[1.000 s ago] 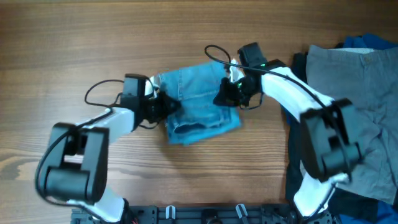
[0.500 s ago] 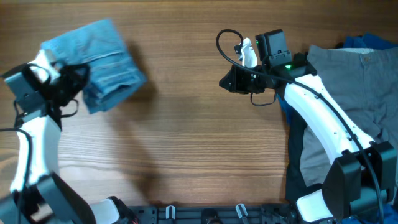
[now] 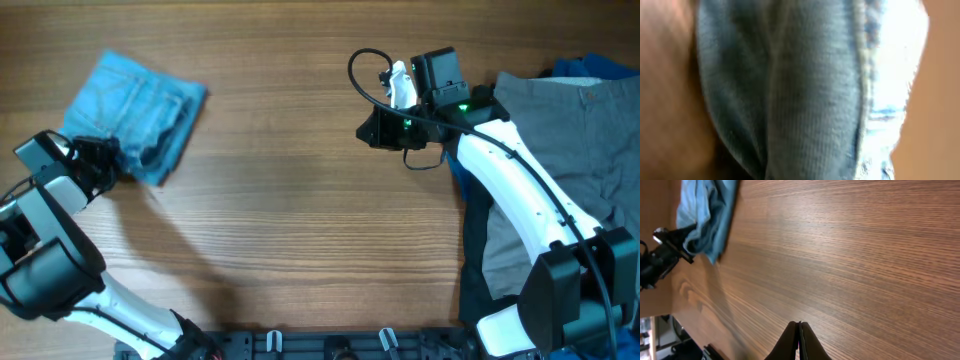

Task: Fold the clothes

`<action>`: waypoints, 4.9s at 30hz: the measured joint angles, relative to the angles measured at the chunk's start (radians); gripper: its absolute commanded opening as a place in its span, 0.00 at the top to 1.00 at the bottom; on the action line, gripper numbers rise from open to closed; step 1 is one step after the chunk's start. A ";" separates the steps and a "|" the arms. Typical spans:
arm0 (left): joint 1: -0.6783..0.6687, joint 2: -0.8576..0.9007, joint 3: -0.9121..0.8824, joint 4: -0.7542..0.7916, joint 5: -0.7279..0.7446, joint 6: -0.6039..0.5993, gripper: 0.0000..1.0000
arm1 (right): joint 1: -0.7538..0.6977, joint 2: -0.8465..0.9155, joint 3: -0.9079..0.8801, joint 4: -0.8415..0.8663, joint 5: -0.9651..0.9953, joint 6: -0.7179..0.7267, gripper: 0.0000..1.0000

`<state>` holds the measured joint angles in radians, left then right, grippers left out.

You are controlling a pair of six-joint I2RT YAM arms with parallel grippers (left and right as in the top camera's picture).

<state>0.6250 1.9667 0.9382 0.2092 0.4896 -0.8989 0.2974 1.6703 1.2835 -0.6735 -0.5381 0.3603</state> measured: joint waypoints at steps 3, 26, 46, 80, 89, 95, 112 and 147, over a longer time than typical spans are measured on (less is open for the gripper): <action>-0.027 0.014 -0.004 0.186 -0.050 -0.088 0.00 | 0.000 0.000 0.000 0.000 0.007 0.000 0.95; -0.003 -0.803 0.235 -1.107 0.194 0.818 0.00 | 0.000 -0.078 0.000 -0.051 0.051 0.001 0.95; -0.326 -1.165 0.347 -1.286 0.030 1.208 0.00 | 0.000 -0.617 0.015 -0.137 0.312 -0.011 0.00; -0.326 -1.161 0.347 -1.294 0.016 1.209 0.00 | 0.000 -1.273 -0.637 0.280 0.402 -0.441 0.00; -0.326 -1.161 0.347 -1.294 0.015 1.209 0.00 | 0.000 -1.648 -1.100 0.473 0.412 -0.433 0.00; -0.326 -1.161 0.347 -1.294 0.015 1.209 0.00 | 0.000 -1.653 -1.278 0.665 0.424 -0.331 0.00; -0.326 -1.161 0.347 -1.294 0.015 1.209 0.00 | 0.000 -1.655 -1.278 0.675 0.428 -0.296 0.00; -0.450 -1.950 -0.882 -0.262 0.001 0.915 0.00 | 0.000 -1.655 -1.278 0.675 0.428 -0.293 0.00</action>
<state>0.1749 0.0162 0.0559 -0.0532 0.4904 0.0162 0.2974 0.0154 0.0059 0.0017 -0.1097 0.0673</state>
